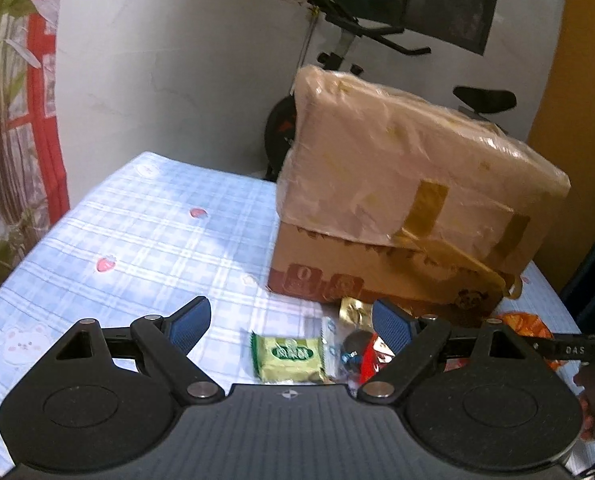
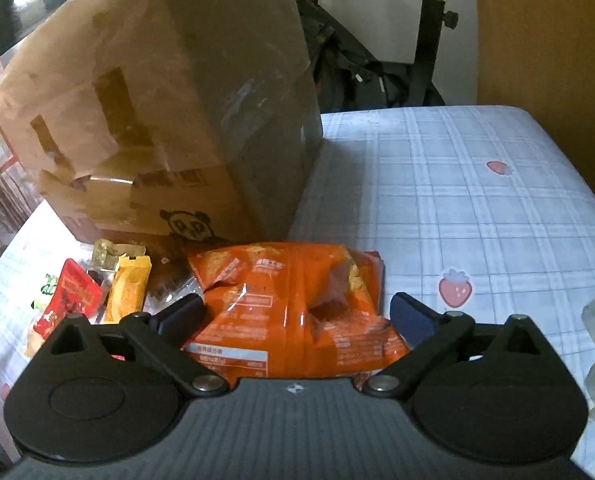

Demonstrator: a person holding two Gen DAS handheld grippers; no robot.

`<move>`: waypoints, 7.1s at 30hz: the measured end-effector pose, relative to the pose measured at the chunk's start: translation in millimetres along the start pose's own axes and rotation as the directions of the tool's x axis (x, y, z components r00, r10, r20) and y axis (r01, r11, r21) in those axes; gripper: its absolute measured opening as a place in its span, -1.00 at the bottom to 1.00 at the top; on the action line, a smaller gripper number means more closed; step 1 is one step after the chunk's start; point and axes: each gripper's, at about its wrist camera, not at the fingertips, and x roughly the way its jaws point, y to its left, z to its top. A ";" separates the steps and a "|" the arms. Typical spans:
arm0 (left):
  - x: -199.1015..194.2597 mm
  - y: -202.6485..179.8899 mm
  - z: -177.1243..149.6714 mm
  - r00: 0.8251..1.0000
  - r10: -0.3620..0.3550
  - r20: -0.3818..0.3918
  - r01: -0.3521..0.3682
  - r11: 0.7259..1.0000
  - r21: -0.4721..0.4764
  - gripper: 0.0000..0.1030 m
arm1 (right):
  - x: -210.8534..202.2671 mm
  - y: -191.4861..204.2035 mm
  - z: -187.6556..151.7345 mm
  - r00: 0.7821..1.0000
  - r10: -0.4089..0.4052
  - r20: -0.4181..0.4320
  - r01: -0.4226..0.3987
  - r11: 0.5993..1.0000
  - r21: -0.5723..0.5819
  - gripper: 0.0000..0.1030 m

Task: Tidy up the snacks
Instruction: 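Grasp the orange bag with right tool while left tool reaches toward red packet, then grasp the red meat-snack packet with left tool while right tool holds orange bag, then carry both packets over the lined box and open both tools, then withdraw both tools from the box back to the snack pile, then grasp the white perforated cracker packet with right tool while left tool reaches small brown snack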

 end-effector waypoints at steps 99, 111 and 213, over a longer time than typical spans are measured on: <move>-6.5 -39.6 20.5 0.982 -0.129 0.141 0.110 0.985 0.134 0.03 | -99.8 13.4 -19.3 0.857 -0.069 0.510 0.118 0.991 -0.064 0.40; -27.8 -56.8 104.4 0.937 -0.191 0.293 0.135 0.970 0.200 0.04 | -135.9 31.5 74.6 0.748 0.036 0.662 0.062 0.990 -0.123 0.40; 20.5 -8.5 -34.7 0.997 -0.049 -0.057 0.050 0.998 0.027 0.68 | -14.6 106.8 -54.4 0.986 0.169 0.003 -0.165 0.966 -0.198 0.66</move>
